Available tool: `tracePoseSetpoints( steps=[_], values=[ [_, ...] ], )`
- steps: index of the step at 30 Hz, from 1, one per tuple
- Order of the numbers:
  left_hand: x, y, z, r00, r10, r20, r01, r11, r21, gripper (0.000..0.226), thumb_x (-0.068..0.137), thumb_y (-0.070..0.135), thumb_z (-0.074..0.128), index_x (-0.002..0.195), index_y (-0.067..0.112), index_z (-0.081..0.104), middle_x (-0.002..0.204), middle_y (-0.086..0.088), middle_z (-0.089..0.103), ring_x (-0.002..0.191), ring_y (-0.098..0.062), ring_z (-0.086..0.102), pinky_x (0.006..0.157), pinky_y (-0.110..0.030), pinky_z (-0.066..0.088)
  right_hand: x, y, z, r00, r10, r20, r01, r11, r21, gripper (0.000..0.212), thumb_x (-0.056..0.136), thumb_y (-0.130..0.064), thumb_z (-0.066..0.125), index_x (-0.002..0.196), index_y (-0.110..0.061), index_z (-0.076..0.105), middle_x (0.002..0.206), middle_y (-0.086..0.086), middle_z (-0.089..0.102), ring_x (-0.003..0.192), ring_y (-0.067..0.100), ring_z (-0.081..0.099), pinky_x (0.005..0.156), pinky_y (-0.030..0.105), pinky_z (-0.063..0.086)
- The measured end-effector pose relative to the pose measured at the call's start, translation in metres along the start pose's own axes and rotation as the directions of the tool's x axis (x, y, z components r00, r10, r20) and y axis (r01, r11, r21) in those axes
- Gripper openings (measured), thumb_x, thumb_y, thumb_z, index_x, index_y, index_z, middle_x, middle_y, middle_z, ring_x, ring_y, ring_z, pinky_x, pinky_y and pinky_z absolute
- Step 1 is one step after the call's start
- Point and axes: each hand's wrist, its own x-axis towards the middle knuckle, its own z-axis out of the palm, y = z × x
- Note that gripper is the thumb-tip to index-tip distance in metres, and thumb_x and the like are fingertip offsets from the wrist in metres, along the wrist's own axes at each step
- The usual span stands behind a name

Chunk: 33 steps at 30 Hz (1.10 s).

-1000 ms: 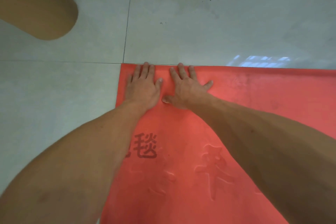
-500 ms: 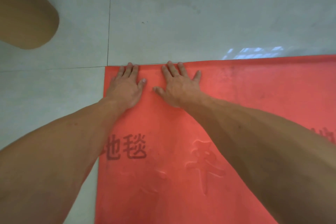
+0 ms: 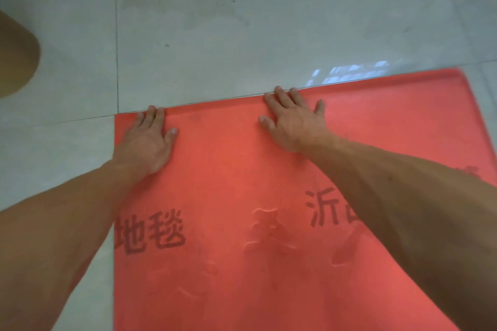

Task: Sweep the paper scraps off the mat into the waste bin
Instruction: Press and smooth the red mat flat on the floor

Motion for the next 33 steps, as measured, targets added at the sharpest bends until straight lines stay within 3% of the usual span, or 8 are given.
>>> tracePoseSetpoints(
  steps=[5,10,15,21,33],
  values=[
    [0.001,0.001,-0.001,1.0,-0.011,0.025,0.01,1.0,0.029,0.068,0.102,0.046,0.022,0.156,0.009,0.005,0.164,-0.012,0.002,0.151,-0.028,0.0,0.123,-0.039,0.002,-0.004,0.034,0.002,1.0,0.014,-0.021,-0.014,0.999,0.036,0.067,0.097,-0.062,0.025,0.156,-0.036,0.007,0.165,-0.005,-0.002,0.151,0.024,-0.006,0.119,0.055,0.003],
    [0.004,0.015,-0.002,0.998,-0.041,0.039,0.036,0.994,0.104,0.066,0.104,0.038,0.021,0.155,0.001,0.002,0.163,-0.018,-0.001,0.151,-0.028,-0.003,0.122,-0.035,-0.003,-0.021,0.072,0.003,0.991,0.103,-0.083,-0.105,0.994,-0.021,0.071,0.093,-0.069,0.025,0.154,-0.04,0.005,0.165,-0.006,-0.005,0.151,0.021,-0.008,0.112,0.068,0.004],
    [0.01,0.01,0.012,0.999,-0.04,-0.013,0.042,0.986,0.163,0.067,0.102,0.04,0.013,0.155,0.001,-0.001,0.164,-0.016,-0.002,0.151,-0.024,-0.007,0.122,-0.038,-0.005,-0.02,0.074,0.006,0.991,0.109,-0.074,-0.11,0.994,-0.011,0.072,0.092,-0.07,0.025,0.154,-0.04,0.004,0.164,-0.006,-0.005,0.15,0.022,-0.01,0.112,0.068,0.002],
    [0.006,0.018,0.008,0.999,-0.033,-0.036,0.038,0.985,0.167,0.063,0.104,0.032,0.018,0.154,-0.003,0.002,0.163,-0.017,0.003,0.151,-0.021,-0.005,0.122,-0.036,-0.006,-0.014,0.075,0.004,0.992,0.097,-0.082,-0.097,0.995,-0.003,0.072,0.091,-0.07,0.027,0.154,-0.041,0.007,0.165,-0.006,-0.003,0.151,0.022,-0.008,0.111,0.07,0.003],
    [0.004,0.019,0.003,0.998,-0.056,0.002,0.055,0.989,0.134,0.063,0.104,0.035,0.014,0.155,0.002,-0.003,0.163,-0.015,-0.005,0.151,-0.023,-0.009,0.121,-0.036,-0.008,-0.007,0.075,-0.003,0.994,0.105,-0.037,-0.106,0.994,-0.004,0.074,0.09,-0.071,0.03,0.153,-0.043,0.006,0.164,-0.008,-0.004,0.15,0.022,-0.007,0.11,0.071,0.005]
  ],
)
